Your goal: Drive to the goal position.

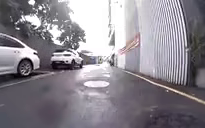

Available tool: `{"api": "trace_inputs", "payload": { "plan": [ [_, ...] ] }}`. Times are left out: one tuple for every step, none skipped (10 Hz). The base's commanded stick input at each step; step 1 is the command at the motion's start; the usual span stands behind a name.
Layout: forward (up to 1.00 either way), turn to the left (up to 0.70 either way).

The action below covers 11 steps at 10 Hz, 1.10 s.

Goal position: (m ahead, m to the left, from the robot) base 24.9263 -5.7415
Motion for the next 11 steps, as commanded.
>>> {"api": "trace_inputs", "payload": {
  "plan": [
    [0.7, 0.0],
    [0.7, 0.0],
    [0.7, 0.0],
    [0.7, 0.0],
    [0.7, 0.0],
    [0.7, -0.01],
    [0.7, -0.01],
    [0.7, -0.01],
    [0.7, -0.01],
    [0.7, -0.01],
    [0.7, -0.01]
  ]
}}
